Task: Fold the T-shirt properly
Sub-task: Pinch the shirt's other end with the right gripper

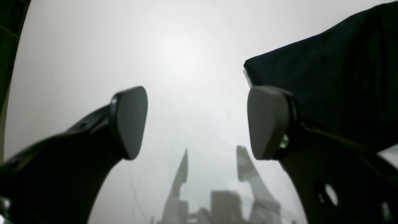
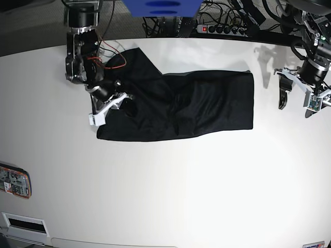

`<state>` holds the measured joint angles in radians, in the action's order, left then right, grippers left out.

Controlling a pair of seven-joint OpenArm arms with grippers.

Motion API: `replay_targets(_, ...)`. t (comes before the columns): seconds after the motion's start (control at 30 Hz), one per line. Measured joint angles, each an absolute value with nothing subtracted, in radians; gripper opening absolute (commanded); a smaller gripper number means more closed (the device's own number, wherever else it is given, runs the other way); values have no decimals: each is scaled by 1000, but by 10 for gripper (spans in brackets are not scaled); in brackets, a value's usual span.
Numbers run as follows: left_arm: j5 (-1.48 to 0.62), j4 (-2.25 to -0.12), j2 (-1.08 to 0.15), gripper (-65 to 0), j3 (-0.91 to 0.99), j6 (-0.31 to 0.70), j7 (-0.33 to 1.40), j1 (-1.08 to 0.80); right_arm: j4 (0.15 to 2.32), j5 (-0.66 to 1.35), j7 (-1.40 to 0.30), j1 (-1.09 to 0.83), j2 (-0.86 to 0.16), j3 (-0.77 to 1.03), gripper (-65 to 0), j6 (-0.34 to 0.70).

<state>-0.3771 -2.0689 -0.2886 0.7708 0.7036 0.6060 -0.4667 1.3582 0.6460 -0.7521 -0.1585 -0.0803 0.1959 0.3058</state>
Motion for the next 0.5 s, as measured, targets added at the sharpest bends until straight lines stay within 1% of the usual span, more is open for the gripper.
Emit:
replay_targets(0.27, -376, -2069, -288, -174, 771, 704, 606, -469, 1361, 643, -761, -152, -79, 199, -650, 303)
replay_targets(0.33, -377, -2069, -284, -175, 771, 704, 606, -468, 1361, 651, -772, -148, -107, 196, -650, 315)
replay_targets(0.4, -376, -2069, -283, -175, 771, 704, 606, -467, 1361, 659, -824, -128, -147, 192, -650, 325)
replay_targets(0.5, -377, -2063, -282, -175, 771, 704, 605, -465, 1357, 642, -908, -64, -184, 198, -650, 305)
